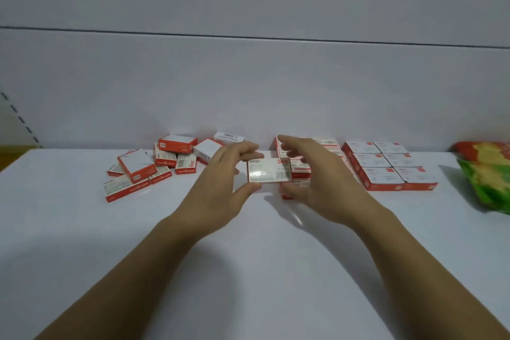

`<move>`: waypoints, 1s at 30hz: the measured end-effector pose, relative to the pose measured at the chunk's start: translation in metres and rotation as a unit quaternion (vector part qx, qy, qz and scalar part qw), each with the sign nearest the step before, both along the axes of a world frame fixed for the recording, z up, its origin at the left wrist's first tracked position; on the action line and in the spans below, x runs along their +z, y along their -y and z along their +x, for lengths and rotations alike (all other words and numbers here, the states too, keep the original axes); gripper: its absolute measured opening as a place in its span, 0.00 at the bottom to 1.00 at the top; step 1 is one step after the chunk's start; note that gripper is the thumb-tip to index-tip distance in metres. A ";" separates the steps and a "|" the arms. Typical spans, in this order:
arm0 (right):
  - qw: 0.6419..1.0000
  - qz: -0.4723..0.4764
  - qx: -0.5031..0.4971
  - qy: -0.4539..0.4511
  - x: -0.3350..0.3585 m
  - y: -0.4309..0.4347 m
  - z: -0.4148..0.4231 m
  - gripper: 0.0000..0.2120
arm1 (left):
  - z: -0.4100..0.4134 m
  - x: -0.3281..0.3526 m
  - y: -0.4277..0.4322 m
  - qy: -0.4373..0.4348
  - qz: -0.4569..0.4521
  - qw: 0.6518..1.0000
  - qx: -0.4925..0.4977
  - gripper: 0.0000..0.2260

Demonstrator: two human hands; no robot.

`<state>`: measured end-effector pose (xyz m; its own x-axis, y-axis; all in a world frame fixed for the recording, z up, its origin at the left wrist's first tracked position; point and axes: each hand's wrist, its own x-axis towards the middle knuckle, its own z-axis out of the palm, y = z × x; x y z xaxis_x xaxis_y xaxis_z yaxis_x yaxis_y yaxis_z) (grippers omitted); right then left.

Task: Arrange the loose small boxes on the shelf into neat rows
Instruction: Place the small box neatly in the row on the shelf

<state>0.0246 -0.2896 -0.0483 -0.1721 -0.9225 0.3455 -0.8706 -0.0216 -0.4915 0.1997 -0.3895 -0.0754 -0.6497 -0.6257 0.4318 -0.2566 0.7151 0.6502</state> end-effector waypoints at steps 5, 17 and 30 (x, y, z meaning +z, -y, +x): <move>1.000 -0.009 0.008 -0.018 -0.007 0.000 0.004 0.35 | 0.000 0.001 -0.002 -0.005 0.005 1.000 -0.008 0.27; 0.998 -0.038 0.043 0.025 -0.008 0.001 0.000 0.13 | 0.003 0.004 0.002 0.033 -0.026 0.999 -0.032 0.25; 0.921 -0.014 0.019 0.388 -0.002 0.003 0.006 0.10 | -0.002 0.008 -0.006 -0.079 0.156 0.985 -0.011 0.26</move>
<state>0.0310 -0.2922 -0.0504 -0.3453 -0.9256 0.1552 -0.2554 -0.0664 -0.9646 0.1973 -0.3836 -0.0678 -0.6048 -0.7301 0.3181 -0.1209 0.4790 0.8694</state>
